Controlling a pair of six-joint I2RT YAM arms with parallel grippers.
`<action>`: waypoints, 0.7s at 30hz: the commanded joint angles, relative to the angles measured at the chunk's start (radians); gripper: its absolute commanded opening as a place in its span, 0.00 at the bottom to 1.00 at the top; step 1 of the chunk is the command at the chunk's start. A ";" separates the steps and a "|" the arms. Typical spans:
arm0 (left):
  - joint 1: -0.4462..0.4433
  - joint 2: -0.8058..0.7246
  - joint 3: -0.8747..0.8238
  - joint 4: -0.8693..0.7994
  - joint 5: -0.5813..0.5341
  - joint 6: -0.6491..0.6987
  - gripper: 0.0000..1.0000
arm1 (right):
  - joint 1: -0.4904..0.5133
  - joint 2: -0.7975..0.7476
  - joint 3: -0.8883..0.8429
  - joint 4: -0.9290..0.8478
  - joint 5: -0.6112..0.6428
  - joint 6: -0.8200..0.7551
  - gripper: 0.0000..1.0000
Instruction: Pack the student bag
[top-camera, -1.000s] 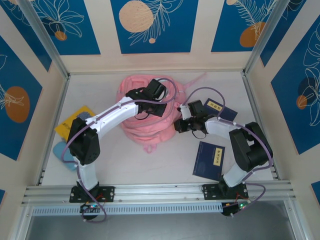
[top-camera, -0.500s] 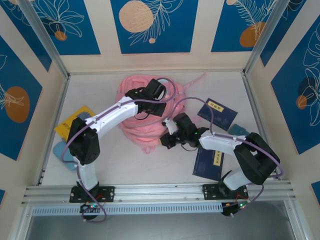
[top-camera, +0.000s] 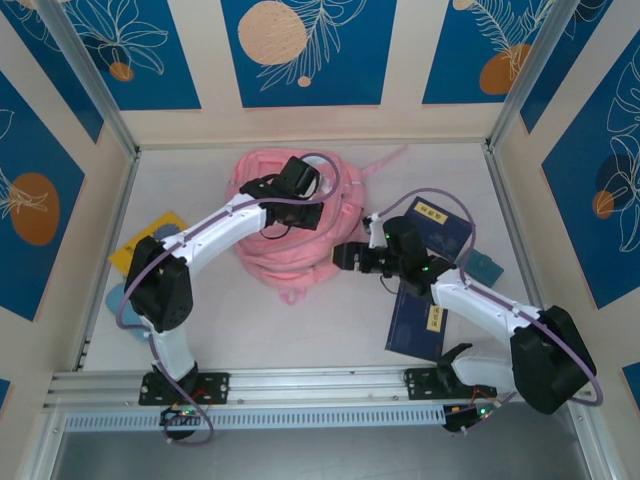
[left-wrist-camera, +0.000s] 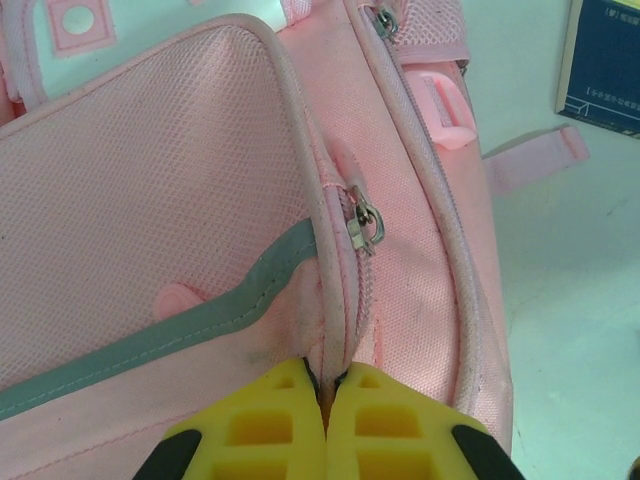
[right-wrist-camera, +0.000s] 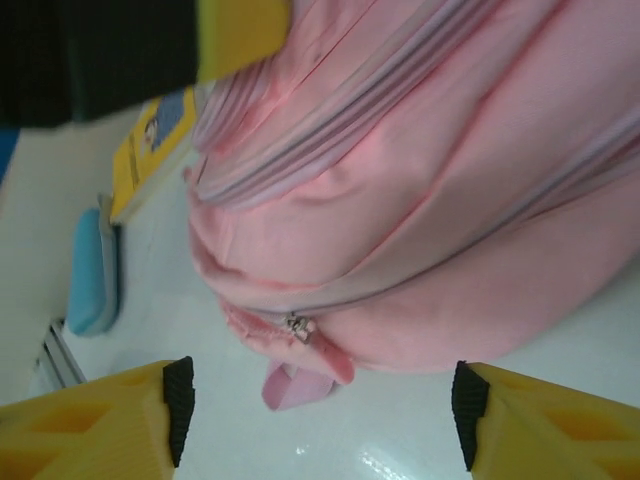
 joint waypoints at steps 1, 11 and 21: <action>0.015 -0.053 -0.004 0.039 0.036 -0.036 0.00 | -0.093 0.004 0.022 -0.049 -0.123 0.214 0.77; 0.015 -0.104 -0.023 0.058 0.067 -0.039 0.00 | -0.148 0.226 0.143 0.042 -0.237 0.382 0.78; 0.014 -0.114 -0.035 0.049 0.071 -0.031 0.00 | -0.145 0.341 0.221 0.084 -0.287 0.417 0.50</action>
